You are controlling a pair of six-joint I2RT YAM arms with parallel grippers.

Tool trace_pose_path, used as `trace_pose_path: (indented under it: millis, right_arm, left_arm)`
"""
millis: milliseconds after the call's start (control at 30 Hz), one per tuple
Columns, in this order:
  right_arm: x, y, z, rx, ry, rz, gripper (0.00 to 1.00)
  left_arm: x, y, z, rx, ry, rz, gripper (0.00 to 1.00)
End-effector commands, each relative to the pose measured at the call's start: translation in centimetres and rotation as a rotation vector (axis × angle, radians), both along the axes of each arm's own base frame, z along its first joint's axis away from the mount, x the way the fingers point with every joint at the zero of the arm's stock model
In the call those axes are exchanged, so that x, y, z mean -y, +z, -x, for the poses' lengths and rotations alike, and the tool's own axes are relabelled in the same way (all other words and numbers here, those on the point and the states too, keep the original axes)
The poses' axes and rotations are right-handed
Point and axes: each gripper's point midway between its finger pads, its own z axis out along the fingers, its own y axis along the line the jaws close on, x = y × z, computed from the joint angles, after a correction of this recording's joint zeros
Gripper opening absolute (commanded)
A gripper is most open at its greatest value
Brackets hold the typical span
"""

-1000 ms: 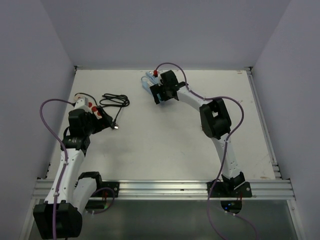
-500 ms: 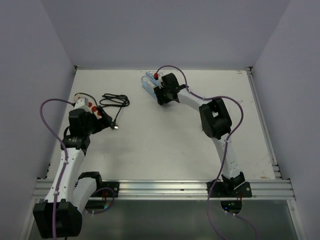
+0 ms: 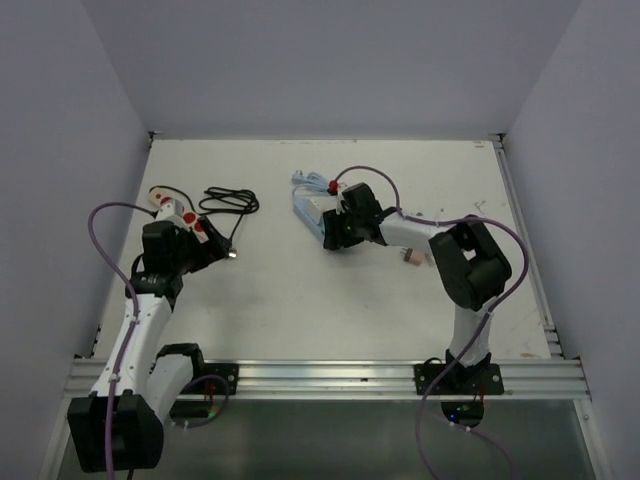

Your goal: Pull the plug off the socket

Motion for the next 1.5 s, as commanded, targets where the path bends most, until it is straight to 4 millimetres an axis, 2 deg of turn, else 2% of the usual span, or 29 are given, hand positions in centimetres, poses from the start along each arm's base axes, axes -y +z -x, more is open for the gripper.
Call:
trace_pose_path:
  millis: [0, 67, 100, 167, 200, 333, 367, 400, 467, 567, 600, 667, 767, 967, 1100, 1300, 1367, 1467]
  right_arm:
    - [-2.3, 1.3, 4.7, -0.073, 0.002, -0.133, 0.00]
    - [-2.9, 1.8, 6.6, -0.101, -0.024, -0.170, 0.00]
    - [-2.5, 0.7, 8.1, -0.134, -0.033, -0.166, 0.00]
    - [-3.4, 1.2, 9.5, -0.157, -0.060, -0.224, 0.00]
    - [-3.3, 0.5, 10.4, -0.173, -0.066, -0.240, 0.00]
    - [-4.5, 0.7, 13.4, -0.213, -0.068, -0.340, 0.00]
    - [-4.2, 0.1, 14.5, -0.238, -0.084, -0.343, 0.00]
    - [-4.5, 0.8, 14.5, -0.215, -0.083, -0.371, 0.00]
    - [-4.8, 0.8, 15.7, -0.223, -0.085, -0.386, 0.00]
    - [-4.8, 0.3, 17.0, -0.214, -0.086, -0.379, 0.00]
    - [-4.6, -0.1, 17.5, -0.215, -0.084, -0.375, 0.00]
    - [-4.6, -0.4, 18.0, -0.219, -0.098, -0.380, 0.00]
    - [-4.5, -0.8, 18.3, -0.226, -0.101, -0.390, 0.00]
    - [-4.4, -0.8, 18.3, -0.215, -0.110, -0.391, 0.00]
    - [-3.7, -1.5, 18.2, -0.203, -0.143, -0.363, 0.00]
    - [-3.6, -2.0, 18.2, -0.198, -0.146, -0.349, 0.00]
    - [-3.6, -2.3, 18.1, -0.200, -0.150, -0.346, 0.00]
    - [-3.8, -2.5, 18.2, -0.205, -0.145, -0.344, 0.00]
  left_arm:
    - [1.8, -0.6, 0.1, -0.005, -0.036, 0.103, 0.99]
    - [2.9, -1.1, 0.9, -0.023, -0.056, 0.166, 0.98]
    - [3.4, -1.9, 1.5, -0.052, -0.042, 0.215, 0.97]
    - [4.4, -2.5, 2.5, -0.075, -0.060, 0.279, 0.96]
    - [4.9, -2.5, 2.8, -0.086, -0.051, 0.314, 0.96]
    - [6.0, -2.5, 3.8, -0.084, -0.054, 0.369, 0.98]
    - [6.2, -3.0, 4.1, -0.094, -0.049, 0.378, 0.98]
    - [6.3, -3.1, 4.2, -0.100, -0.039, 0.396, 0.98]
    - [7.2, -3.5, 4.6, -0.115, -0.054, 0.413, 0.98]
    - [8.1, -4.1, 4.7, -0.131, -0.041, 0.425, 0.98]
    - [9.2, -4.1, 4.9, -0.141, -0.055, 0.440, 0.98]
    - [9.8, -4.9, 4.9, -0.164, -0.041, 0.435, 0.97]
    - [12.3, -5.4, 5.3, -0.197, -0.072, 0.444, 0.96]
    - [15.0, -6.2, 4.1, -0.228, -0.060, 0.447, 0.92]
    - [17.5, -6.3, 3.7, -0.233, -0.056, 0.501, 0.89]
    - [19.2, -5.7, 3.1, -0.212, -0.043, 0.537, 0.85]
    - [19.1, -5.5, 2.6, -0.199, -0.023, 0.530, 0.83]
    - [18.8, -6.3, 2.4, -0.212, 0.003, 0.506, 0.80]
